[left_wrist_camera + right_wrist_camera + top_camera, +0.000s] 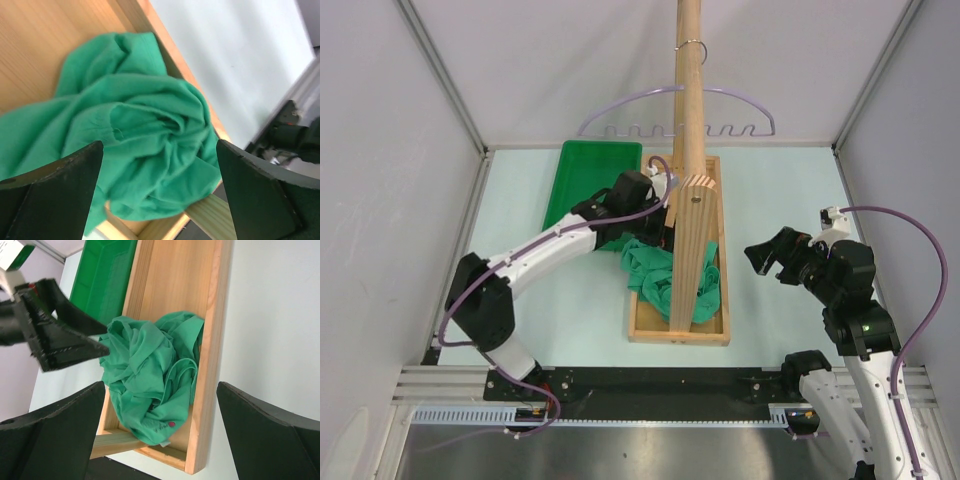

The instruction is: Remove the tank top from the hanger

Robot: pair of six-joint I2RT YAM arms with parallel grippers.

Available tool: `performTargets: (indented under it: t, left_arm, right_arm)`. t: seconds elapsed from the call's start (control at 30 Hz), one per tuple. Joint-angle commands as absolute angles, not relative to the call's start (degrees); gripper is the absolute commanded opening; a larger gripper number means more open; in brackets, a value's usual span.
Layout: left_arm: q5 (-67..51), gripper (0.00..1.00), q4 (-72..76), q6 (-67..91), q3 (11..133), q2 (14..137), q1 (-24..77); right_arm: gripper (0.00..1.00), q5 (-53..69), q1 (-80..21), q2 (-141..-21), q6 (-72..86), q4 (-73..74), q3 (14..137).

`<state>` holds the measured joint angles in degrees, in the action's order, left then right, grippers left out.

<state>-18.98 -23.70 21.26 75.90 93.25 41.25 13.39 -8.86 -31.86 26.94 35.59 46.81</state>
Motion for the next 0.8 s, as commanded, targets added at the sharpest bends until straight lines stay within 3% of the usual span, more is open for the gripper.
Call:
performTargets:
  t: [0.0, 0.17, 0.6, 0.7, 0.73, 0.77]
  left_arm:
    - [-15.65, 0.99, -27.60, 15.21, 83.67, 100.89, 40.78]
    - [-21.70, 0.99, -29.79, 14.32, 88.50, 110.64, 41.31]
    - [-11.77, 0.96, -23.38, 18.45, 80.60, 116.54, 45.35]
    - [-14.66, 0.77, -21.36, 20.21, 78.66, 117.42, 45.35]
    - [-17.37, 0.59, -20.84, 20.74, 77.97, 118.03, 45.44]
    - [-18.79, 0.51, -19.26, 21.26, 77.44, 118.04, 45.44]
  right_arm:
    - [1.00, 14.24, -8.61, -31.55, 26.98, 33.40, 46.41]
    - [1.00, 14.76, -8.70, -31.55, 27.42, 33.13, 46.67]
    - [1.00, 14.24, -8.61, -30.67, 27.07, 33.31, 46.23]
    - [1.00, 14.15, -8.61, -30.59, 26.98, 33.40, 46.14]
    - [1.00, 14.24, -8.61, -30.59, 26.98, 33.40, 46.14]
    - [1.00, 14.24, -8.61, -30.50, 26.90, 33.57, 46.14]
